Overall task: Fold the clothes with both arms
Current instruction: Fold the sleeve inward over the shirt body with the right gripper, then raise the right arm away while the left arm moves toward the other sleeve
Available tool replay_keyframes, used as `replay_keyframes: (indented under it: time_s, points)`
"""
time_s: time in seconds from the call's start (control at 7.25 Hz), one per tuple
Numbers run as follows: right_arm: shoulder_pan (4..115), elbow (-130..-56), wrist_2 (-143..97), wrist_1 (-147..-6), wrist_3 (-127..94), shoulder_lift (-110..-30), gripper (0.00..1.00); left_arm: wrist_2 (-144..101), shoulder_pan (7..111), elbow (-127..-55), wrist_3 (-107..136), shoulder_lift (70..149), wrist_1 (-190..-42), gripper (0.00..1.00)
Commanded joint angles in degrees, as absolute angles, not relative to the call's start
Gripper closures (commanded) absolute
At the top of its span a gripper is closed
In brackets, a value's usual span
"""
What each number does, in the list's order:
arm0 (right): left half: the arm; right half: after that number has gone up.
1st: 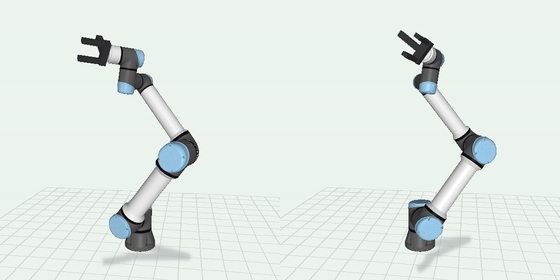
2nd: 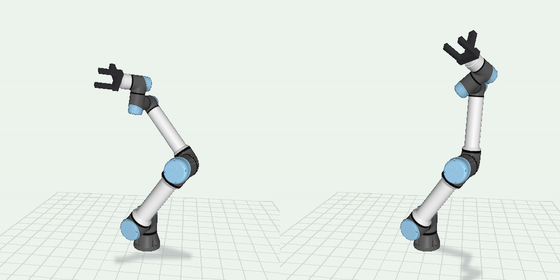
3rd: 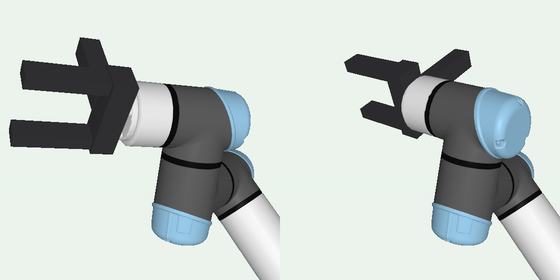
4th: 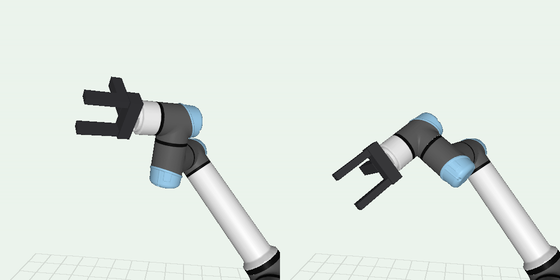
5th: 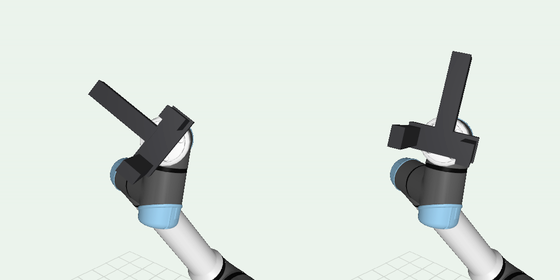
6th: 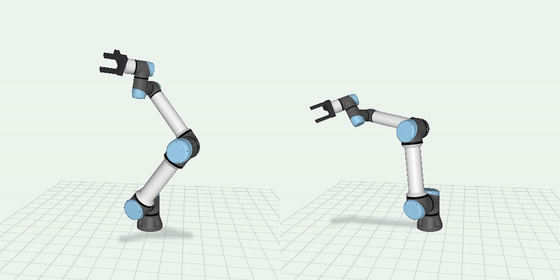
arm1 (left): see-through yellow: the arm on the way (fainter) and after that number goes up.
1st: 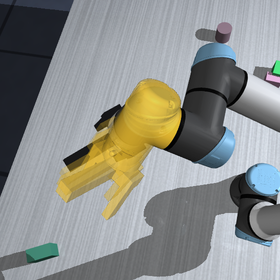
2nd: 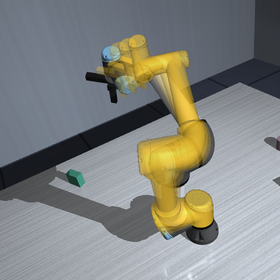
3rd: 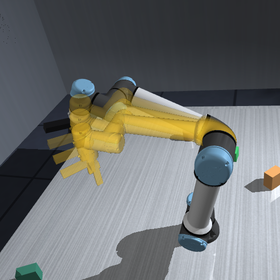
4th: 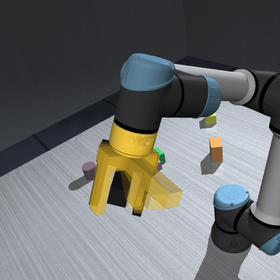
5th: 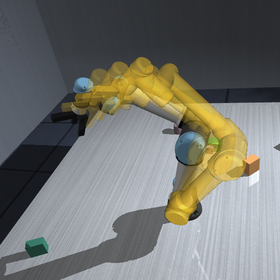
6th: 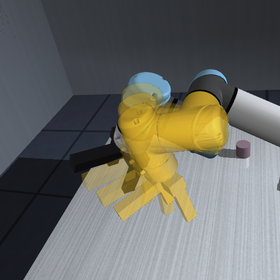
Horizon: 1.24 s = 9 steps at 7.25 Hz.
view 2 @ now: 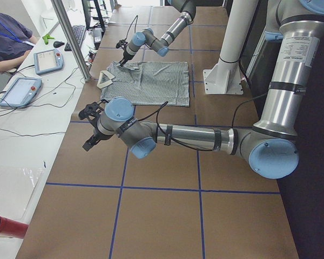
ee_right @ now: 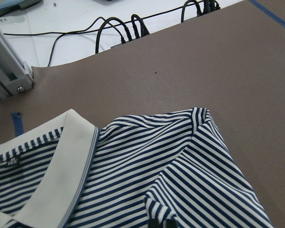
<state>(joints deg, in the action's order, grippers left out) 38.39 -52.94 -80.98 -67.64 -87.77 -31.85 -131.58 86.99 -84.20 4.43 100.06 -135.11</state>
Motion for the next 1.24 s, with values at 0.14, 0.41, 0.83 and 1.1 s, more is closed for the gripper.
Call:
replay_keyframes:
  time_s: [0.14, 0.41, 0.83, 1.1]
  points:
    - [42.6, -56.84, -89.14, -67.94, -73.01, -32.77, 0.0, -131.22, 85.0, -84.29, 4.57, 100.98, -136.05, 0.0]
    - [49.45, -65.6, -100.77, -68.11, -60.61, -39.77, 0.0, -130.87, 80.01, -83.24, 4.83, 105.01, -136.15, 0.0]
    - [58.59, -70.64, -113.78, -67.76, -46.04, -46.63, 0.0, -127.12, 72.99, -79.98, 24.75, 112.74, -136.75, 0.0]
    - [65.7, -75.3, -122.74, -67.15, -35.83, -54.45, 0.0, -117.84, 65.08, -80.07, 42.19, 117.05, -138.94, 0.0]
